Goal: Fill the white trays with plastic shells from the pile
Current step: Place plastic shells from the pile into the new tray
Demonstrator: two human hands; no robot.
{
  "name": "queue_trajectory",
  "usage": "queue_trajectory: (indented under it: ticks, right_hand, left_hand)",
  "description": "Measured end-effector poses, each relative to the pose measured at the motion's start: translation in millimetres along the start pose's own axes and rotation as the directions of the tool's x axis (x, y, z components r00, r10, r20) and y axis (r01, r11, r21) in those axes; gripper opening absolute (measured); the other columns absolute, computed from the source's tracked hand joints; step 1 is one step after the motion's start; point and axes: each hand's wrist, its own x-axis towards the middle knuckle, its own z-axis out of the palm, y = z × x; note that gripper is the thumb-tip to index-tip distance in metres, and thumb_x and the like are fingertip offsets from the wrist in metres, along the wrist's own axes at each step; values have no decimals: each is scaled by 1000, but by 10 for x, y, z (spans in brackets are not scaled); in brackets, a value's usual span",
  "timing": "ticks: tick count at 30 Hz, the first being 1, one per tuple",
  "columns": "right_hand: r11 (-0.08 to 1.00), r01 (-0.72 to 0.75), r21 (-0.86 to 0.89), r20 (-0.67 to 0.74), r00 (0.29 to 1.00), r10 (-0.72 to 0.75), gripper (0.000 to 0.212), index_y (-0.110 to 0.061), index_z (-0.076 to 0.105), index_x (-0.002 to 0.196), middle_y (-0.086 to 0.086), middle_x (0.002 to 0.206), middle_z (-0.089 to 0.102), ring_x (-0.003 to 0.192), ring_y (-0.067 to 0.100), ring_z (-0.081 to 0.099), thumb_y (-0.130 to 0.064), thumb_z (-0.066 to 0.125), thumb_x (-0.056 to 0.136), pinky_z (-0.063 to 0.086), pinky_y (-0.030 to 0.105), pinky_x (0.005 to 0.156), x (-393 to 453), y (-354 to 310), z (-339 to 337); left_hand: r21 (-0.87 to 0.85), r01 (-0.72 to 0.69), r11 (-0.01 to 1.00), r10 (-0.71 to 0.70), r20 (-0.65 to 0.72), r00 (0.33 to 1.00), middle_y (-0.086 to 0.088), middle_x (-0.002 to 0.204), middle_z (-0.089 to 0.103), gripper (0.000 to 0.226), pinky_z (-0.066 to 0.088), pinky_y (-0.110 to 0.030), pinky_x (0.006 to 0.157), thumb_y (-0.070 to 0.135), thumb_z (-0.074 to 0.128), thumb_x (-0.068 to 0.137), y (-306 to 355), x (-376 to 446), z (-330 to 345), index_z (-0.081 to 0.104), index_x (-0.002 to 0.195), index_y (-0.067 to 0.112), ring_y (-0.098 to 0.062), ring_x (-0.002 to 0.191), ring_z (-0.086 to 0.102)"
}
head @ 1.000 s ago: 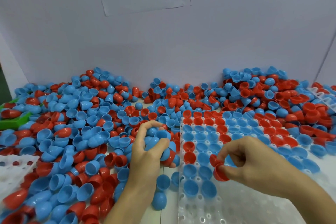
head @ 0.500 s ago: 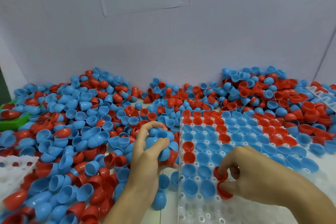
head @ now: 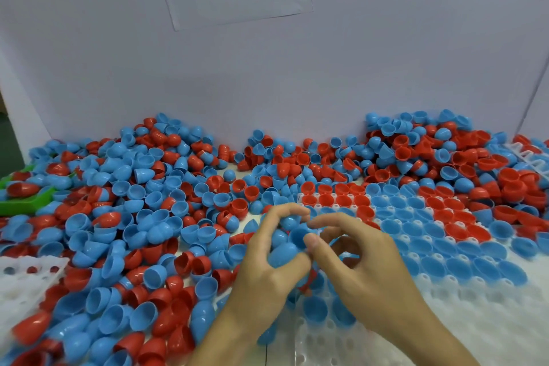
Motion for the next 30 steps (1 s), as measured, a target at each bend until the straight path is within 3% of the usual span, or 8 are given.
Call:
queue_trajectory:
  ticks: [5, 9, 13, 16, 19, 23, 27, 30]
  right_hand:
    - [995, -87, 52, -56, 994, 90, 16, -29, 75, 77, -8, 70, 72, 59, 11, 69, -15, 74, 86, 59, 30, 59, 20, 4, -1]
    - [993, -96, 70, -100, 990, 103, 22, -28, 76, 74, -8, 69, 73, 60, 10, 70, -10, 72, 86, 57, 24, 57, 13, -30, 5]
    - [989, -97, 112, -149, 982, 114, 24, -24, 76, 75, -5, 65, 72, 53, 9, 67, -5, 69, 89, 51, 14, 52, 25, -14, -4]
    - [975, -117, 187, -156, 977, 148, 18, -18, 71, 79, 2, 64, 72, 52, 13, 68, -2, 69, 88, 52, 16, 51, 25, -2, -4]
    - [963, -124, 241, -152, 975, 163, 20, -16, 58, 81, 6, 62, 71, 52, 18, 69, -2, 69, 89, 54, 20, 50, 10, -3, -1]
    - [972, -106, 210, -169, 975, 143, 29, -23, 62, 76, 5, 63, 71, 52, 20, 69, 2, 65, 90, 55, 23, 51, 12, 5, -9]
    - [972, -100, 210, -166, 977, 137, 29, -18, 68, 77, 6, 64, 71, 55, 18, 69, 8, 61, 88, 55, 21, 56, 18, 19, -10]
    - [966, -94, 242, -177, 974, 139, 30, -14, 73, 77, 5, 67, 73, 55, 15, 69, 11, 62, 87, 54, 18, 55, 27, 27, -20]
  left_hand:
    - [28, -61, 998, 58, 83, 995, 0, 100, 67, 42, 60, -34, 74, 7, 67, 83, 40, -13, 6, 58, 122, 21, -33, 89, 66]
    - [9, -43, 999, 42, 63, 997, 0, 107, 65, 48, 60, -32, 76, 28, 75, 78, 19, 2, -3, 59, 123, 24, -27, 90, 69]
    - [-3, 9, 1000, -9, 14, 1000, 1, 124, 62, 50, 53, -58, 96, 39, 73, 76, -61, 29, -28, 60, 124, 30, -33, 111, 61]
    - [-28, 34, 999, -34, -11, 999, -2, 123, 61, 48, 50, -65, 96, 38, 74, 75, -94, 39, -32, 61, 122, 34, -34, 106, 60]
    - [-58, 47, 997, -47, 1, 999, -9, 118, 62, 49, 54, -57, 90, 41, 76, 75, -103, 40, -34, 61, 121, 34, -30, 101, 59]
    - [-154, 55, 986, -51, 29, 998, -17, 122, 60, 51, 55, -34, 68, 38, 77, 75, -89, 39, -38, 61, 122, 27, -30, 91, 64]
    - [-276, 76, 958, -65, 49, 997, -17, 105, 58, 47, 55, -32, 60, 35, 77, 75, -60, 44, -36, 63, 118, 24, -25, 74, 65]
    - [-259, 70, 963, -68, 17, 998, -10, 107, 61, 43, 55, -33, 60, 34, 76, 75, -59, 52, -34, 66, 116, 23, -23, 77, 65]
